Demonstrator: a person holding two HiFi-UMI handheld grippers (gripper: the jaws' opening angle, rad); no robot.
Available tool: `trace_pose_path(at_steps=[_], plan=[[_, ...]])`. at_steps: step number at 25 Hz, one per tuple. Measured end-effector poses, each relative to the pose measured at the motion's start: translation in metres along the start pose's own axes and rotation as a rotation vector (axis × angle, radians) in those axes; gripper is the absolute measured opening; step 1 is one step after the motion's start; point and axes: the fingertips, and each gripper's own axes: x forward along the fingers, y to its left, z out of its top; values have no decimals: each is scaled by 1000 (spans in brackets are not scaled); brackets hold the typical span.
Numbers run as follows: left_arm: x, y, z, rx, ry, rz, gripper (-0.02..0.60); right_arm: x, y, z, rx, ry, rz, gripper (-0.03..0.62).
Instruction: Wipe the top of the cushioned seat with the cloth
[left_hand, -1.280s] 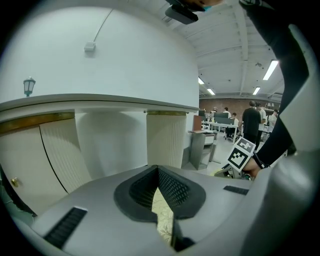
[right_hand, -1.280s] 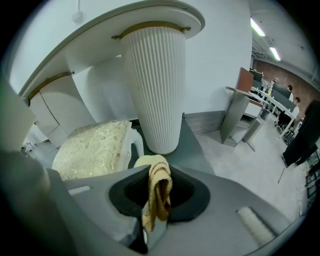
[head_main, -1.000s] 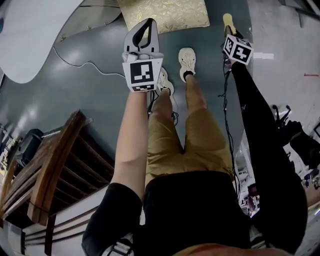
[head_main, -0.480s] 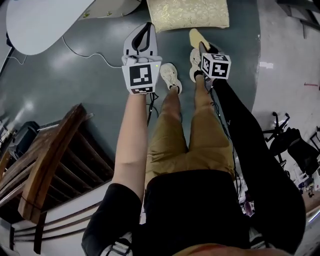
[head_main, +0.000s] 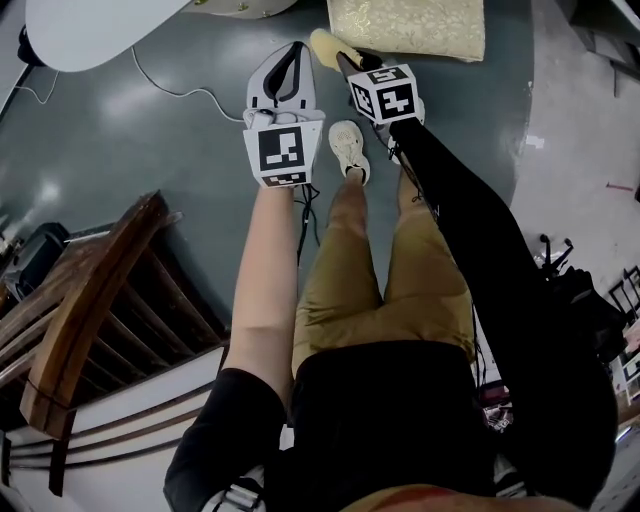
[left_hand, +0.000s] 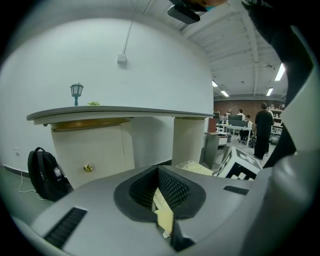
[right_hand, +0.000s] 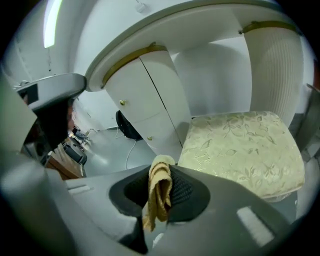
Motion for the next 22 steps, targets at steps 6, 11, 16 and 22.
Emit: trace_pose_path(at_steps=[6,11,16,22], plan=[[8,-3,-4,-1,12,7,7,9,-52,-6,-42,69,-105,57],[25,-15,3,12,16,-9,6,-10,-93,-14,-24,75,-162,57],[46,-34,11,25,24,-21,6,-41,-153,-15,2,70,-232,57],[74,-64,28,43,28,-34,6,-94,-240,-19,55,70,-337,57]])
